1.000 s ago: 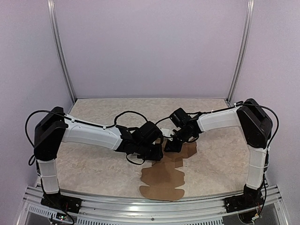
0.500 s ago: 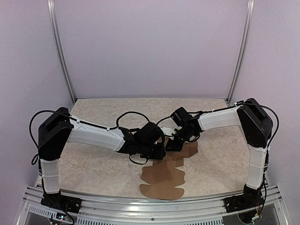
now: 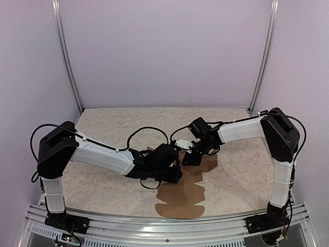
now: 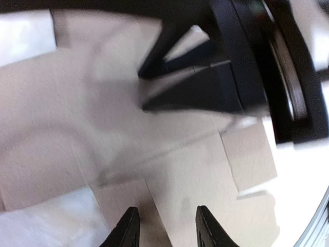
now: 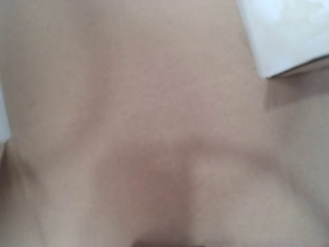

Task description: Fold the paper box

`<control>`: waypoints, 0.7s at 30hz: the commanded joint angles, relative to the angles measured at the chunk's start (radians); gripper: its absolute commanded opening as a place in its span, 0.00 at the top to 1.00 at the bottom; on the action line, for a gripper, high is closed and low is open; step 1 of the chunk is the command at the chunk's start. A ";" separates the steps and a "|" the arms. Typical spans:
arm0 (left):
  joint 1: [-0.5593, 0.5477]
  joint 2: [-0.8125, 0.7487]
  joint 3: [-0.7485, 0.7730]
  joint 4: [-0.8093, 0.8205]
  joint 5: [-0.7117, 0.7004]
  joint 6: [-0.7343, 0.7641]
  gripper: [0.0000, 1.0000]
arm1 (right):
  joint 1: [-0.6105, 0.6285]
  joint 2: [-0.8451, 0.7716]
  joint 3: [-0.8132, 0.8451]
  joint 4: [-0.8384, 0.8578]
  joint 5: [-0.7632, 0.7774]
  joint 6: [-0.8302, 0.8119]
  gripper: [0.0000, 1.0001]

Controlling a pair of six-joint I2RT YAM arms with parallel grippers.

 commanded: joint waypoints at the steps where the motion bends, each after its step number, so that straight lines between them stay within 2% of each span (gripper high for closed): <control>1: -0.105 -0.067 -0.105 0.047 -0.041 0.143 0.60 | 0.007 0.105 -0.068 -0.139 0.034 -0.014 0.76; 6: -0.112 -0.141 -0.172 0.125 -0.117 0.184 0.59 | 0.006 0.104 -0.070 -0.140 0.035 -0.013 0.76; 11: -0.107 -0.212 -0.215 0.077 -0.175 0.246 0.62 | 0.003 0.105 -0.071 -0.140 0.034 -0.015 0.76; 13: -0.091 -0.235 -0.228 0.047 -0.177 0.273 0.68 | 0.001 0.106 -0.072 -0.142 0.033 -0.015 0.76; 17: -0.018 -0.255 -0.230 -0.026 -0.131 0.272 0.87 | 0.002 0.110 -0.070 -0.143 0.031 -0.015 0.76; 21: 0.022 -0.244 -0.221 -0.048 -0.107 0.281 1.00 | 0.000 0.107 -0.071 -0.144 0.030 -0.015 0.76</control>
